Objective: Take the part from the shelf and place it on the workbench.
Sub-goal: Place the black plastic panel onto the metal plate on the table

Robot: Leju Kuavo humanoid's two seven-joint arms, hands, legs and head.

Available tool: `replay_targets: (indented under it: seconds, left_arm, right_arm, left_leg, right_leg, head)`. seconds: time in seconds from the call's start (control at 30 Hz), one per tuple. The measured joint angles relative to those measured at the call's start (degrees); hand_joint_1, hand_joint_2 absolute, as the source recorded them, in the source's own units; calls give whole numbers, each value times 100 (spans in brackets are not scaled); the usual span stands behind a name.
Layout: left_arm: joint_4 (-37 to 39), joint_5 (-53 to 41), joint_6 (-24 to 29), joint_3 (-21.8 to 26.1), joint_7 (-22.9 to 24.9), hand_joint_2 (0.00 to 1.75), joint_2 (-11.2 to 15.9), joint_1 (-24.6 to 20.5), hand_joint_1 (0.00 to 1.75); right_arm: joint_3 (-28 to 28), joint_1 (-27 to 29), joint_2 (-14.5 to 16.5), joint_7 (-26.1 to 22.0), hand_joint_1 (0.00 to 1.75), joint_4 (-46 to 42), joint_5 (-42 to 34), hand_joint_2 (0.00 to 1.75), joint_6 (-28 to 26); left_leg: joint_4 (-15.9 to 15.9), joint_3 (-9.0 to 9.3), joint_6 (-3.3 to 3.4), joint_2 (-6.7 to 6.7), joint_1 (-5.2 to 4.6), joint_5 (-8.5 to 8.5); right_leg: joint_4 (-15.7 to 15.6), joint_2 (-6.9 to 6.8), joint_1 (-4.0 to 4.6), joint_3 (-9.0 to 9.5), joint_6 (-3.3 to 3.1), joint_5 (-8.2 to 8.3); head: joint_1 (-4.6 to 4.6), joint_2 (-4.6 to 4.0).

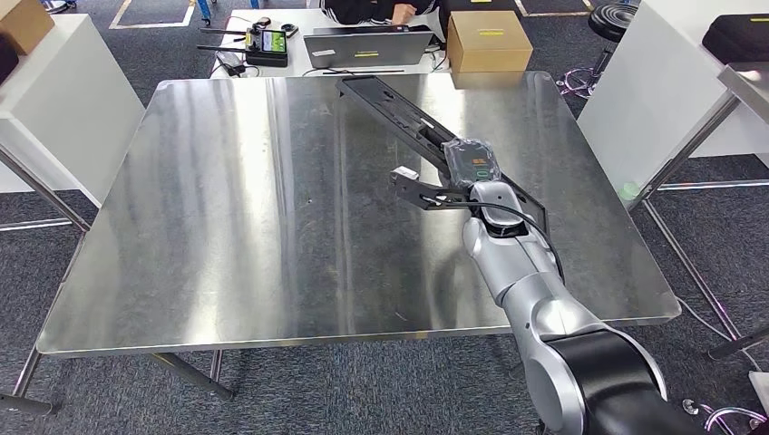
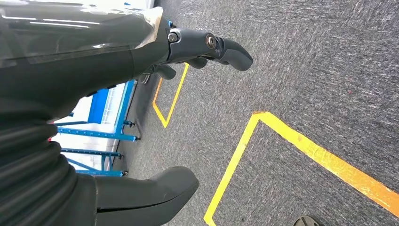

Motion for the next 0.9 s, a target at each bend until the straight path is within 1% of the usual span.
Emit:
replay_targets:
  seconds: [0.07,0.2,0.33,0.47,0.9]
  left_arm:
    - [0,-9,-11,1,0,175,0,0,0]
    - [0,-31,-125,1,0,175,-2,-1,0]
    - [2,-13,-130,10,0,175,-4,-1,0]
    - [2,-14,-63,15,0,0,-7,-1,0]
    - [2,-13,85,23,0,0,-37,-2,0]
  right_arm:
    - [0,11,0,0,0,2,4,0,29]
    - [0,19,-9,-21,0,3,9,0,41]
    - [0,18,-3,-46,0,3,32,0,42]
    - [0,13,13,-28,0,3,92,0,41]
    - [2,-56,57,87,0,3,163,0,35]
  left_leg:
    - [0,0,0,0,0,0]
    - [0,1,0,3,-1,0]
    - [0,1,0,1,-1,0]
    - [0,2,0,2,-1,0]
    - [0,2,0,1,0,0]
  right_leg:
    - [0,0,0,0,0,0]
    - [0,1,0,1,0,0]
    - [0,1,-1,2,0,0]
    - [0,1,0,2,1,1]
    - [0,0,0,3,0,0]
  head:
    - [0,0]
    - [0,0]
    - [0,0]
    - [0,0]
    - [0,0]
